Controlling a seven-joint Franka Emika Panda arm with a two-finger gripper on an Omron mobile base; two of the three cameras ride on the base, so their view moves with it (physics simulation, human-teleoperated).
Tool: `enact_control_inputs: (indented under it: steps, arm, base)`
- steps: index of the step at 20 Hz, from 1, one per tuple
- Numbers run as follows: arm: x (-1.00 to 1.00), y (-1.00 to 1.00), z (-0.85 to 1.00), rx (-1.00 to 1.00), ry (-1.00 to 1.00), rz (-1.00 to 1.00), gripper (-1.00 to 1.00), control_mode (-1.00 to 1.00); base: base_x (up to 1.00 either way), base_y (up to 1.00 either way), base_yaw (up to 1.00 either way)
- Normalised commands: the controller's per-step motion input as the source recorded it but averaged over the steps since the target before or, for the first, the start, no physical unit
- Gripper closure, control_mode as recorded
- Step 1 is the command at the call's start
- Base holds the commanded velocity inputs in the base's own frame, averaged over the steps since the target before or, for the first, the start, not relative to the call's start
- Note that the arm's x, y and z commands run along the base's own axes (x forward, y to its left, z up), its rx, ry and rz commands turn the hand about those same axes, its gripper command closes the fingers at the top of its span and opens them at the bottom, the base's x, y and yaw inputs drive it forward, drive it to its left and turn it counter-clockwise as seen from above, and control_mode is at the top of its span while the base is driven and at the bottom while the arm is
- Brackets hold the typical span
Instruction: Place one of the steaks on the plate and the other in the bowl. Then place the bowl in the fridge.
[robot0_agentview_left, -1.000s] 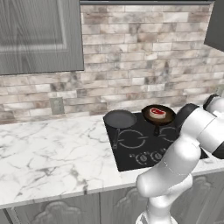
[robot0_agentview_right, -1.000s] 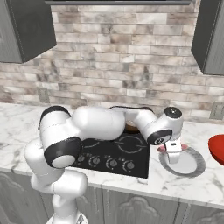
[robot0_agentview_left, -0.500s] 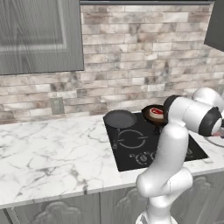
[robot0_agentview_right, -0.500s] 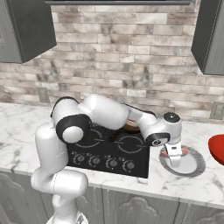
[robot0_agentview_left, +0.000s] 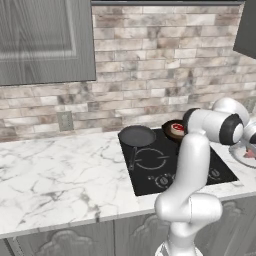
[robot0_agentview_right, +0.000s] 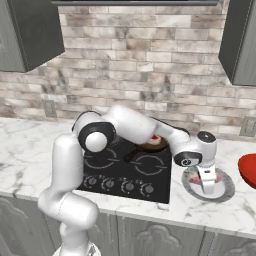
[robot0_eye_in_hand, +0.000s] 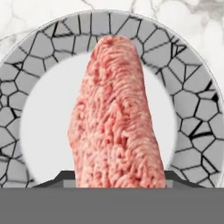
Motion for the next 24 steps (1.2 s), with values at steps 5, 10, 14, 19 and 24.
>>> enact_control_inputs:
  steps: [5,10,14,19,24]
  arm:
    - [0.15,0.0,-0.3,0.0,0.03,0.0,1.0,-1.0]
    - [0.16,0.02,-0.35,0.0,0.01,0.0,-1.0,-1.0]
    - [0.03,0.0,-0.06,0.0,-0.02,0.0,-1.0,-1.0]
    - [0.0,0.01,0.22,0.0,-0.17,0.0,-1.0,-1.0]
    - [-0.12,0.06,0.47,0.0,-0.21,0.0,-1.0,-1.0]
  base:
    - [0.0,0.0,0.0]
    - [0.0,0.0,0.0]
    - [0.0,0.0,0.0]
    - [0.0,0.0,0.0]
    - [0.0,0.0,0.0]
